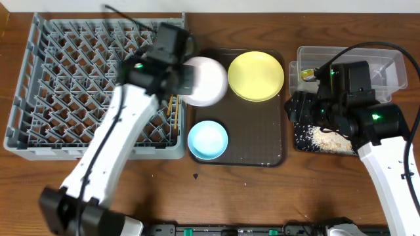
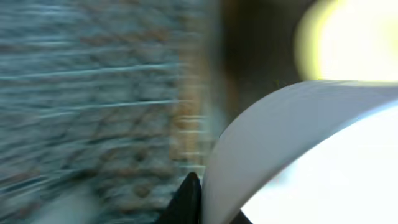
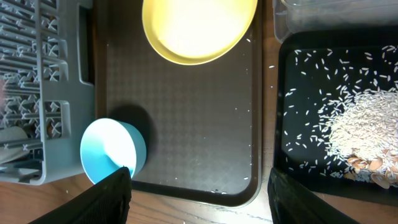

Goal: Sort waste into correct bins and load items into the dishwasher
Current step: 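Carry the pink bowl left and set it upright in the rack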

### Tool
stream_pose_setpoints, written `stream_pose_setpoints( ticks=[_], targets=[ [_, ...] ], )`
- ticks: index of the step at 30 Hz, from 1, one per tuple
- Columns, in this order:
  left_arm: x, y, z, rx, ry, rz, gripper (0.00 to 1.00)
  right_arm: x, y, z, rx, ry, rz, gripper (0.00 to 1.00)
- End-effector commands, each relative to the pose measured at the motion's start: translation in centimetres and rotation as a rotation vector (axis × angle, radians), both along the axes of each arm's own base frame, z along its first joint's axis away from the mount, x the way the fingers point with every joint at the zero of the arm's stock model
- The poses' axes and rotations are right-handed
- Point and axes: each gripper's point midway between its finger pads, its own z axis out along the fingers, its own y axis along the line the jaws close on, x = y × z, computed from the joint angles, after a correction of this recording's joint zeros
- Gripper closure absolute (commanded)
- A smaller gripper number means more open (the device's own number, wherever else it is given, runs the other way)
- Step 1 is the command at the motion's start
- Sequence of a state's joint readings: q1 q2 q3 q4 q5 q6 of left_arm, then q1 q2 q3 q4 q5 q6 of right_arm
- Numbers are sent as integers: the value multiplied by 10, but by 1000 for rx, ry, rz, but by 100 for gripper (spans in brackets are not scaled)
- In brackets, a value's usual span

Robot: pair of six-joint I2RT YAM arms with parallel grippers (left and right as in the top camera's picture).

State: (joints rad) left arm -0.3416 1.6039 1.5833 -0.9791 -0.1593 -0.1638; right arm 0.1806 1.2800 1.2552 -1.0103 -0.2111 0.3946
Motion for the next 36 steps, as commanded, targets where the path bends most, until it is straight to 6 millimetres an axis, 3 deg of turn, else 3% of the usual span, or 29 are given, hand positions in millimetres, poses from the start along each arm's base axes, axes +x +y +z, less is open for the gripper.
stream_pose_setpoints(
  ticks=[1,4,10,15,21,30,36],
  targets=[
    [6,96,26,499,-113,281,93,1,0,5,13,-11,-11,32],
    [3,122,31,663,-118,351,93,2,0,5,14,-13,-11,32],
    [8,141,35,874,-126,415,92,2,0,5,14,-12,-11,32],
    [18,138,12,918,-86,398,93,2,0,5,14,-13,-11,32],
    [27,147,5,1130,-90,432,93,2,0,5,14,-12,-11,32],
    [38,143,-40,1189,1,366,93,2,0,5,14,-12,-11,31],
    [40,128,-46,1183,-17,339,93,2,0,5,14,-13,-11,31]
  ],
)
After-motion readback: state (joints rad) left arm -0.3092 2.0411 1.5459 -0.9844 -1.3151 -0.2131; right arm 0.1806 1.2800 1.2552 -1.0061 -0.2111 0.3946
